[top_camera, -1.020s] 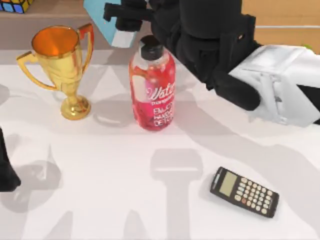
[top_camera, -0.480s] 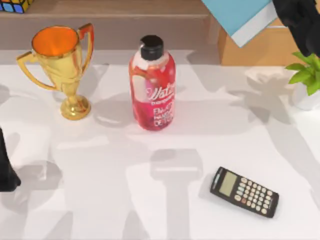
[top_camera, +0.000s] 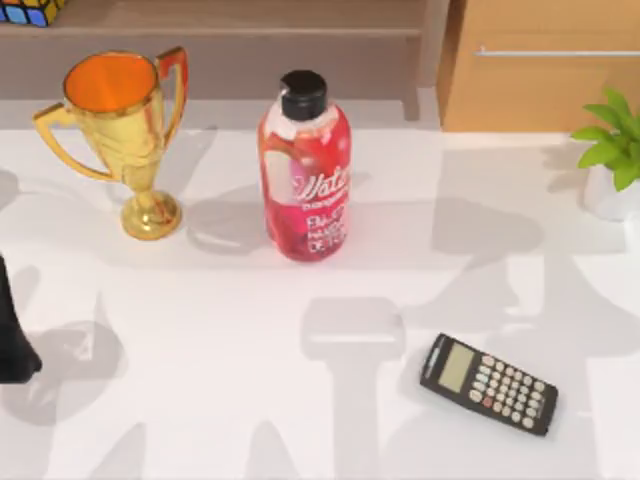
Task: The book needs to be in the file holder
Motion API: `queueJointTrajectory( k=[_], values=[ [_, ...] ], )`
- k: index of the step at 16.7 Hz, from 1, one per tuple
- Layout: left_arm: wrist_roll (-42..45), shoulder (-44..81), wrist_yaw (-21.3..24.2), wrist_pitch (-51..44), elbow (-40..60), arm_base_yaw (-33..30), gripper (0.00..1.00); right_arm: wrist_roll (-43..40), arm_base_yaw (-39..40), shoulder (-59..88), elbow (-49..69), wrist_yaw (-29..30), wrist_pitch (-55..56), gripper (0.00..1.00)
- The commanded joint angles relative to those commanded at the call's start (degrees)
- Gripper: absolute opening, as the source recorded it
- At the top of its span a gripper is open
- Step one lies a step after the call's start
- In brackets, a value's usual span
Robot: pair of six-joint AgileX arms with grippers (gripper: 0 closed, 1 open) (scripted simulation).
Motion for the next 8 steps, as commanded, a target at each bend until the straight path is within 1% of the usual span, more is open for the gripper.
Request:
queueJointTrajectory(
  k=[2, 4, 6, 8],
  values=[
    [0.0, 0.0, 0.0, 0.0, 0.0, 0.0, 1.00, 3.1, -6.7, 4.0, 0.5, -3.0, 1.1, 0.00],
    [0.0, 0.0, 0.0, 0.0, 0.0, 0.0, 1.00, 5.7, -11.8, 9.1, 2.4, -6.1, 2.4, 0.00],
    [0.0, 0.0, 0.0, 0.0, 0.0, 0.0, 1.00, 7.6, -15.0, 14.9, 5.5, -9.1, 3.9, 0.00],
    [0.0, 0.0, 0.0, 0.0, 0.0, 0.0, 1.00, 9.1, -16.5, 20.7, 9.4, -12.0, 5.6, 0.00]
  ],
)
